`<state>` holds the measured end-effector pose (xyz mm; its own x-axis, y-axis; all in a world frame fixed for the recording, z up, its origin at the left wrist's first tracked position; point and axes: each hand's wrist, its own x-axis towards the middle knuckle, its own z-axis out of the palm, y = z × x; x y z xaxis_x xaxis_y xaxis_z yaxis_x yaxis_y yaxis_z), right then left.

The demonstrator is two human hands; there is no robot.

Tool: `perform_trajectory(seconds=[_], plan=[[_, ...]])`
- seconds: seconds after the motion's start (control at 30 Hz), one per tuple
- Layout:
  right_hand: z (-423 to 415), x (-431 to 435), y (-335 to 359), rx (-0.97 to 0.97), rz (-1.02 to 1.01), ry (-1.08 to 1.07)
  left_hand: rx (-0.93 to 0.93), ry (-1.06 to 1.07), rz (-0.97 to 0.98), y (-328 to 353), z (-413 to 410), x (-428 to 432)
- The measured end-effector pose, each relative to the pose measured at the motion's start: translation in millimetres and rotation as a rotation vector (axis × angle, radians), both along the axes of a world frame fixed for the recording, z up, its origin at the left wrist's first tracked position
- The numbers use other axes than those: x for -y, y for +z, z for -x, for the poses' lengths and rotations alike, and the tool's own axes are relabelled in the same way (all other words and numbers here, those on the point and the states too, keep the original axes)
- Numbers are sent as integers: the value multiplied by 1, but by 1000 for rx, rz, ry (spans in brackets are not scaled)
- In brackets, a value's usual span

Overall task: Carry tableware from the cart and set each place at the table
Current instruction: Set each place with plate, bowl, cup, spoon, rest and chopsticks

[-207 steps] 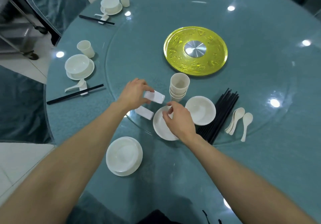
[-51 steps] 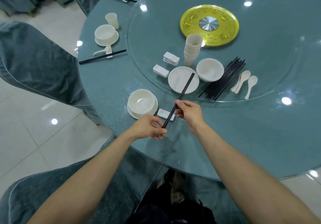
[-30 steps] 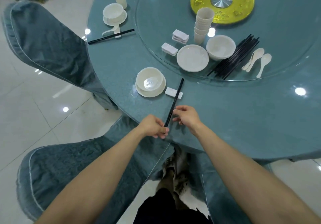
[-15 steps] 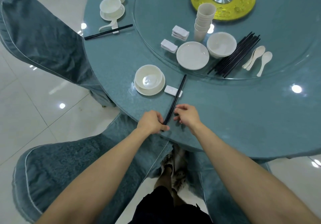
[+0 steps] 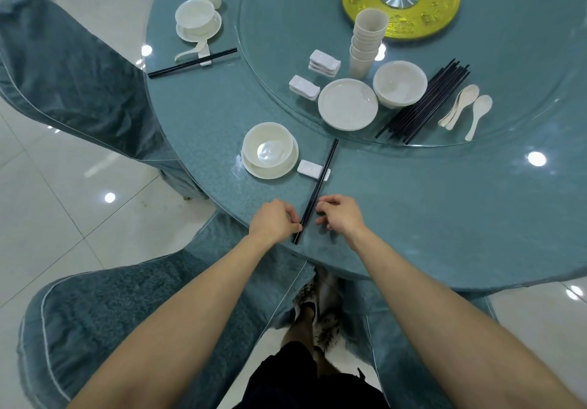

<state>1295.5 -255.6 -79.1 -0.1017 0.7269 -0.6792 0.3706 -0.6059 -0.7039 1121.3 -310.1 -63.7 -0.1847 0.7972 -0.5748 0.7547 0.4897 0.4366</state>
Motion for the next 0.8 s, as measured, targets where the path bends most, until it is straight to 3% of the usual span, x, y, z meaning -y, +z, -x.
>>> perform_trajectory(seconds=[0.23,0.5,0.8], plan=[[3,-2,4,-14,13,-1,-1,-52,35,0,5,-5],[-14,-33,32,13,-28,-62,19,-50,-77,31,13,-46],[-70,-79,72,29,-128,-270,93,-160,-162,72,-20,-129]])
